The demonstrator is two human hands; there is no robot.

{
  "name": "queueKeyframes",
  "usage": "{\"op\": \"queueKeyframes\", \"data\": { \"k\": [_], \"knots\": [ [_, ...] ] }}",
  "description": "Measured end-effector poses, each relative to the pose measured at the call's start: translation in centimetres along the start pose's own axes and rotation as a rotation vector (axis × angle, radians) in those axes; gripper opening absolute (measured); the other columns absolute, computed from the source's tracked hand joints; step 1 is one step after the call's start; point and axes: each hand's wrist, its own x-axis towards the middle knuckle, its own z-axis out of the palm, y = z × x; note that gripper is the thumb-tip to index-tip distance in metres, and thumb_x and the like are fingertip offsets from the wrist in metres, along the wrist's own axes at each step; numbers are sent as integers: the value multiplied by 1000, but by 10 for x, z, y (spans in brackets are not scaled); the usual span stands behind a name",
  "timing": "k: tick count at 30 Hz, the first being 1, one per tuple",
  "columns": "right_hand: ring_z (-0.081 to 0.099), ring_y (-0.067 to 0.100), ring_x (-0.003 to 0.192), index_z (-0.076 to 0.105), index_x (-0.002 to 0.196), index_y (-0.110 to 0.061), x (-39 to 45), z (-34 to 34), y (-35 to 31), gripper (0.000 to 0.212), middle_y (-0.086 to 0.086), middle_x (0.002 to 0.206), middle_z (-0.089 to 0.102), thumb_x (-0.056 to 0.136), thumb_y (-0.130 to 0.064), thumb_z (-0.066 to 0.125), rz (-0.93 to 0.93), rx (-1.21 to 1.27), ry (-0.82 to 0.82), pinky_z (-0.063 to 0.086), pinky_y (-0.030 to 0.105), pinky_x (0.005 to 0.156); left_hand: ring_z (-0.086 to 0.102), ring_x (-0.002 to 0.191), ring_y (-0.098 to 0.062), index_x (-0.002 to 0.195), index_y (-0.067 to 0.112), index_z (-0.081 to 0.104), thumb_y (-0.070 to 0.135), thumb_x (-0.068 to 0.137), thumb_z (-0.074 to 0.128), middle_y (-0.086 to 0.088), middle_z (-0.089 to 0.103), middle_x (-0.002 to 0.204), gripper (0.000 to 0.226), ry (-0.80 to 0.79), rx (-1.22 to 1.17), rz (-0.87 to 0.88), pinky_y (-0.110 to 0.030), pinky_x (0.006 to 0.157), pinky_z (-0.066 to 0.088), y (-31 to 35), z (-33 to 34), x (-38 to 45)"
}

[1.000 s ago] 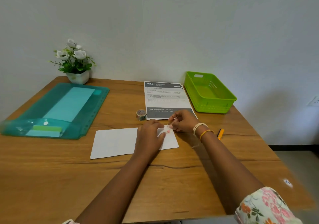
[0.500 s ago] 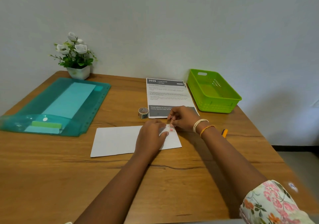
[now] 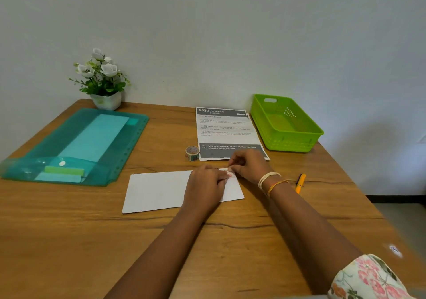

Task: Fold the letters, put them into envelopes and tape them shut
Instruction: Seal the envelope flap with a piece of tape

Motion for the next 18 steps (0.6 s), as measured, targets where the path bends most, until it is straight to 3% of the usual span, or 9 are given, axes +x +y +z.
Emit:
{"op": "queueKeyframes", "data": {
  "k": [4,6,10,18],
  "knots": [
    [60,18,92,72,99,-10,-36,20,4,15,7,99,68,89,-16,62,-48,13,228,47,27,82,53,108,-12,113,28,71,32,93,57,6,70,112,25,20,-1,4,-29,87,49,-1,2,-1],
    [56,22,104,68,113,-8,-53,30,3,25,10,112,62,94,-17,55,-124,-25,201,42,27,90,51,111,-11,112,25,72,30,93,55,8,70,114,26,18,28,24,-29,89,49,0,2,-1],
    [38,18,130,42,143,-17,-71,40,-2,46,4,144,39,100,-32,37,-75,-251,110,34,29,107,47,118,-10,118,25,68,29,95,49,11,65,123,30,4,84,57,-27,93,45,1,3,-4],
    [17,16,145,18,152,-18,-76,46,-11,57,1,160,14,99,-38,25,-20,-367,59,16,35,119,46,125,-17,134,16,55,30,100,37,0,57,138,42,-27,268,155,-26,104,33,5,2,-4]
  ]
}}
